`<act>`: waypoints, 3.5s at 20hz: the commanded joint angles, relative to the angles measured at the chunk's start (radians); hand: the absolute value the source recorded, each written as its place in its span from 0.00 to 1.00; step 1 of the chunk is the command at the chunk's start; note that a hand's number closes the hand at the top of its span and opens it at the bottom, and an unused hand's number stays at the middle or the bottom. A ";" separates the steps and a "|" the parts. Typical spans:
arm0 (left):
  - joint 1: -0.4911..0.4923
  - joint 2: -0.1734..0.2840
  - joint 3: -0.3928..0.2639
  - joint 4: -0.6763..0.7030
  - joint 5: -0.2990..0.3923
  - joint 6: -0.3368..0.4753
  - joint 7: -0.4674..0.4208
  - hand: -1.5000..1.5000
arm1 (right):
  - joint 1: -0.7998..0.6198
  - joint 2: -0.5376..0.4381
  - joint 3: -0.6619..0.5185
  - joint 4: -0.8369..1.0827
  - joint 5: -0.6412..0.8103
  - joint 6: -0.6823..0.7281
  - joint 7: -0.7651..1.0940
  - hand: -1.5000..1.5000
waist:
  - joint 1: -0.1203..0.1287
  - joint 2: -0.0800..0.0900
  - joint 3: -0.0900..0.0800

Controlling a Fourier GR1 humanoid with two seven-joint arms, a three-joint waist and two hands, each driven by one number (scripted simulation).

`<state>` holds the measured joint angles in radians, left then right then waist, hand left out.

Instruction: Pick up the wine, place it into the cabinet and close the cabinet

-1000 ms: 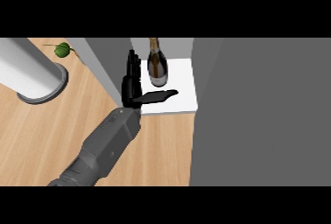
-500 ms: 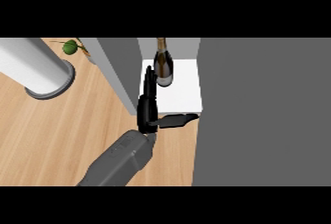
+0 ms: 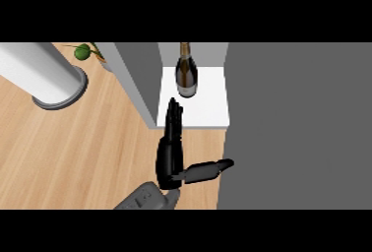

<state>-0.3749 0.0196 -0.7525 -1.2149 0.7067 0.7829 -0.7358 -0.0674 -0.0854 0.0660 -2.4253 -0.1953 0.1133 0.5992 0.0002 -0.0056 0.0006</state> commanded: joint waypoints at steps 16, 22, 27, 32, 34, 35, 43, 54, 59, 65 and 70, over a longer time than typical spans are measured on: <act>0.383 0.256 -0.146 -0.588 -0.188 0.083 0.114 0.00 | 0.018 -0.010 -0.017 -0.088 -0.130 0.035 0.086 0.00 | 0.002 0.003 -0.001; 0.489 0.390 -0.156 -0.720 -0.179 -0.011 0.107 0.00 | 0.027 -0.026 0.044 -0.105 -0.110 0.086 0.116 1.00 | 0.003 0.003 -0.001; 0.522 0.540 -0.083 -0.893 -0.165 -0.032 0.187 0.00 | 0.089 -0.043 0.037 -0.070 -0.136 0.177 0.021 1.00 | 0.001 0.003 0.000; 0.603 0.536 -0.017 -0.862 -0.118 -0.098 0.092 0.00 | 0.188 0.001 0.127 -0.141 -0.230 0.135 0.152 1.00 | -0.003 0.000 -0.001; 0.649 0.583 0.027 -0.876 -0.100 -0.141 0.058 0.00 | 0.220 0.023 0.183 -0.132 -0.197 0.148 0.132 1.00 | 0.000 -0.001 -0.001; 0.641 0.562 0.038 -0.821 -0.096 -0.175 0.032 0.00 | 0.158 0.039 0.192 -0.114 -0.185 0.114 0.165 1.00 | 0.003 0.002 -0.002; 0.763 0.724 0.257 -0.974 0.035 -0.264 0.066 0.00 | 0.197 0.026 0.442 -0.139 -0.079 0.202 0.146 1.00 | 0.013 -0.003 -0.002; 0.844 0.761 0.453 -0.892 0.147 -0.447 0.052 0.00 | 0.137 0.085 0.804 -0.148 0.149 -0.032 0.179 1.00 | -0.003 -0.009 -0.004; 0.853 0.775 0.473 -0.942 0.145 -0.435 0.097 0.00 | -0.015 0.085 0.900 -0.030 0.239 -0.211 0.140 1.00 | 0.008 -0.003 -0.003; 0.834 0.813 0.595 -0.844 0.256 -0.588 0.136 0.00 | -0.139 0.083 0.930 0.063 0.307 -0.321 0.107 1.00 | 0.013 0.000 -0.005; 0.853 0.796 0.589 -0.935 0.246 -0.551 0.166 0.00 | -0.278 0.080 0.939 0.094 0.377 -0.459 0.170 1.00 | 0.016 -0.003 -0.004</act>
<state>0.4809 0.8209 -0.1762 -2.1145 0.9370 0.2206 -0.5997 -0.1965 -0.1166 0.8710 -2.3949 0.1170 -0.2378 0.7309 0.0130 -0.0084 -0.0034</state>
